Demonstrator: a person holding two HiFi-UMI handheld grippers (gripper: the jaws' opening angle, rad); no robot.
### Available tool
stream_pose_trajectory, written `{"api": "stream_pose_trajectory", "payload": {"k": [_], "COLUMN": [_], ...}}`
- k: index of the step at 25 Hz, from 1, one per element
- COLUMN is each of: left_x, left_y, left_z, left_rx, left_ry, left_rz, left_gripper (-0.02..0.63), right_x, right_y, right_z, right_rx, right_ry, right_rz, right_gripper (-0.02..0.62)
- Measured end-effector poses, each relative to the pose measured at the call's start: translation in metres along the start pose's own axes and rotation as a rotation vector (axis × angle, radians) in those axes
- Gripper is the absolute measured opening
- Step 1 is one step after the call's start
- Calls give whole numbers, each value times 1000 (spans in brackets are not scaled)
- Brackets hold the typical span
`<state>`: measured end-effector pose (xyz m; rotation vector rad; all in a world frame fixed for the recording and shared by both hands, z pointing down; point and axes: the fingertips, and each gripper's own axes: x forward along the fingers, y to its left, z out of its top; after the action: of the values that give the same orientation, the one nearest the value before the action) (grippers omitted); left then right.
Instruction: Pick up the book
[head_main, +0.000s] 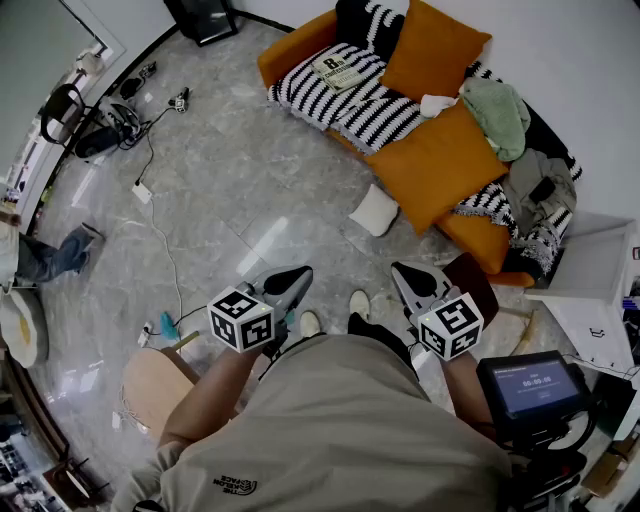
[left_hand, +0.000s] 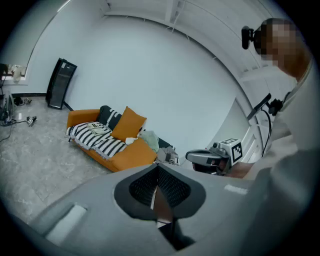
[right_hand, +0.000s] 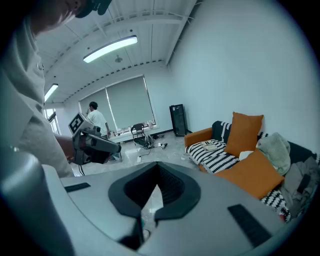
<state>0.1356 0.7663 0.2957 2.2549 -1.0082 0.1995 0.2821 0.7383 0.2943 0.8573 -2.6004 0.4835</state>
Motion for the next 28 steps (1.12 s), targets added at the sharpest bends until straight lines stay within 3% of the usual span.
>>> {"api": "stream_pose_trajectory", "payload": {"k": [8, 14, 20, 24, 28], "left_x": [59, 64, 72, 88, 98], "left_y": [-7, 25, 95, 163, 227], "left_z": [43, 57, 93, 129, 176], "left_rx": [34, 4, 11, 18, 34], "left_ry": [-24, -21, -34, -30, -7], "left_rz": [50, 111, 138, 91, 27], "left_gripper": [8, 8, 9, 20, 60], "right_x": [-5, 37, 101, 155, 215], "right_y": [-77, -97, -117, -139, -152], "right_z": [6, 11, 35, 54, 86], "right_rx": [-3, 51, 37, 97, 184], "right_ry": [5, 31, 63, 82, 84], "right_rz": [32, 121, 123, 57, -1], "right_gripper": [12, 12, 19, 89, 97]}}
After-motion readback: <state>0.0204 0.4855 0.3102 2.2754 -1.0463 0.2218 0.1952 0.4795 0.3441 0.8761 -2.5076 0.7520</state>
